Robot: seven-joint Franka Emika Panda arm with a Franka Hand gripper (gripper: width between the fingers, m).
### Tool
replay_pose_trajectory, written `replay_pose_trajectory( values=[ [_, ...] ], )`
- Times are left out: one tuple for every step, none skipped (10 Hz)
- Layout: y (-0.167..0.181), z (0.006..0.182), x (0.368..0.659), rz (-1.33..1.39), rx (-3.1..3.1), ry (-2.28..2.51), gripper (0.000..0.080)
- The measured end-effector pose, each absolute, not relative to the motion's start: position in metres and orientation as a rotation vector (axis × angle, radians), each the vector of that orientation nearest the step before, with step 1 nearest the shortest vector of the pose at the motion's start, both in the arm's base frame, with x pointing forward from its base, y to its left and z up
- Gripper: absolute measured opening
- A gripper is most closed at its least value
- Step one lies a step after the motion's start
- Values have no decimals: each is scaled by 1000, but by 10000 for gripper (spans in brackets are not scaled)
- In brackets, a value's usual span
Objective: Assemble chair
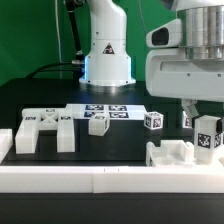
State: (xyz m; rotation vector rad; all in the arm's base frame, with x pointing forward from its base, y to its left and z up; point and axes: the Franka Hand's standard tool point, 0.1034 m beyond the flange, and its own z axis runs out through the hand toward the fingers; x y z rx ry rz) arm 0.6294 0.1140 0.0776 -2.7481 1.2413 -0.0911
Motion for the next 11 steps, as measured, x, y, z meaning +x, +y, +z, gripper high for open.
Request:
replay_pose_trajectory(
  values=[
    [114, 78, 629, -89, -2729, 1281, 290],
    [114, 78, 630, -85, -2698, 1342, 290],
    [114, 78, 630, -87, -2713, 1312, 365],
    [114, 78, 630, -90, -2736, 1268, 365],
    [115, 77, 629, -90, -2760, 1227, 514],
    [116, 77, 629, -100, -2831, 1089, 514],
    [118, 77, 628, -114, -2900, 928, 619],
    [121, 77, 628, -123, -2947, 794, 644],
    [122, 77, 628, -129, -2976, 692, 648],
    [122, 77, 628, -137, -3019, 514, 648],
    [122, 78, 629, -148, -3057, 318, 649]
  ],
)
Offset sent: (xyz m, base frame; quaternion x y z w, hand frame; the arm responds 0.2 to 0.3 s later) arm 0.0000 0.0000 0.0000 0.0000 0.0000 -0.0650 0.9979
